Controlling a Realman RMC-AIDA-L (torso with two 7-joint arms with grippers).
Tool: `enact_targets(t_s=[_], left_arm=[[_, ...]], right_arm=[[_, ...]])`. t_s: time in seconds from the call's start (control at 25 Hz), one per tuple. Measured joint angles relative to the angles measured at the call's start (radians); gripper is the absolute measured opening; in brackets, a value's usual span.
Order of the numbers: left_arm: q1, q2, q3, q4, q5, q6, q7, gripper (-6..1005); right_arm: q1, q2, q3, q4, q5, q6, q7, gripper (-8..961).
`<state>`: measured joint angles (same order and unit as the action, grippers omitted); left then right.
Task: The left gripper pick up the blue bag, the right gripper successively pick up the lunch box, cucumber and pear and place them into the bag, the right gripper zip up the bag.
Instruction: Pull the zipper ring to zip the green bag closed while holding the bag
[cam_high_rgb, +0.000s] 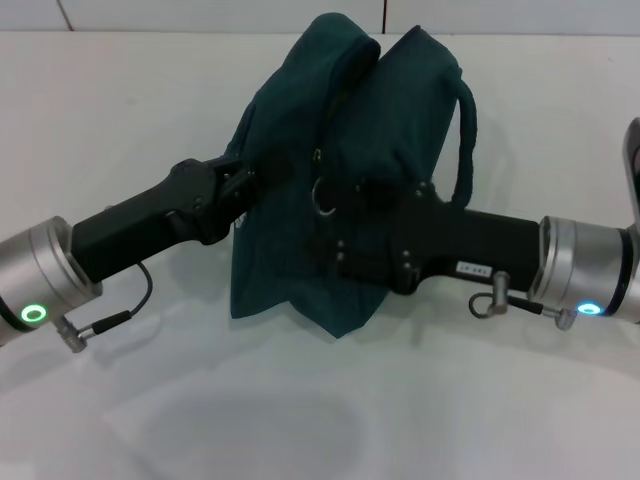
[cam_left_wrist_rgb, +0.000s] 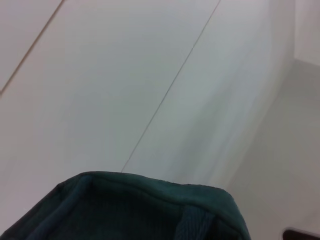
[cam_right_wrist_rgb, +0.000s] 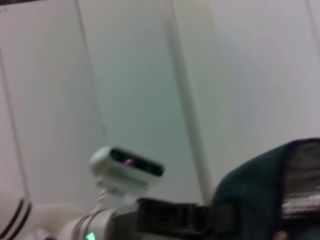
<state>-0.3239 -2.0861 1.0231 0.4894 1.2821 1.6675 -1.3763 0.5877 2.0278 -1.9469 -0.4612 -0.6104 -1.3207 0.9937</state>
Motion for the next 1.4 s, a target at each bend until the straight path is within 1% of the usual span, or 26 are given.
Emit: enact_targets(t_s=[0.16,0.52,0.76,1.4], left_arm=[[0.004,0.0,0.0,0.0,-0.001,0.0,0.001,49],[0.007,0.001,0.0,0.0,-0.003,-0.002,0.002,49],[0.008,0.002,0.0,0.0,-0.006,-0.004,0.002,49],[0.011,0.001,0.0,0.0,-0.006,-0.002,-0.001,49]], right_arm=[[-0.021,0.0,0.011,0.001,0.031,-0.004,-0.002,581],[-0.049,-0.003,0.027,-0.004,0.041,-0.031,-0.002,578],[-0.054,-0.006,0.029,0.004,0.042,-0.084,-0.021,575],[-0.055,-0.001,0.05,0.003,0.043,-0.057,-0.042,576]])
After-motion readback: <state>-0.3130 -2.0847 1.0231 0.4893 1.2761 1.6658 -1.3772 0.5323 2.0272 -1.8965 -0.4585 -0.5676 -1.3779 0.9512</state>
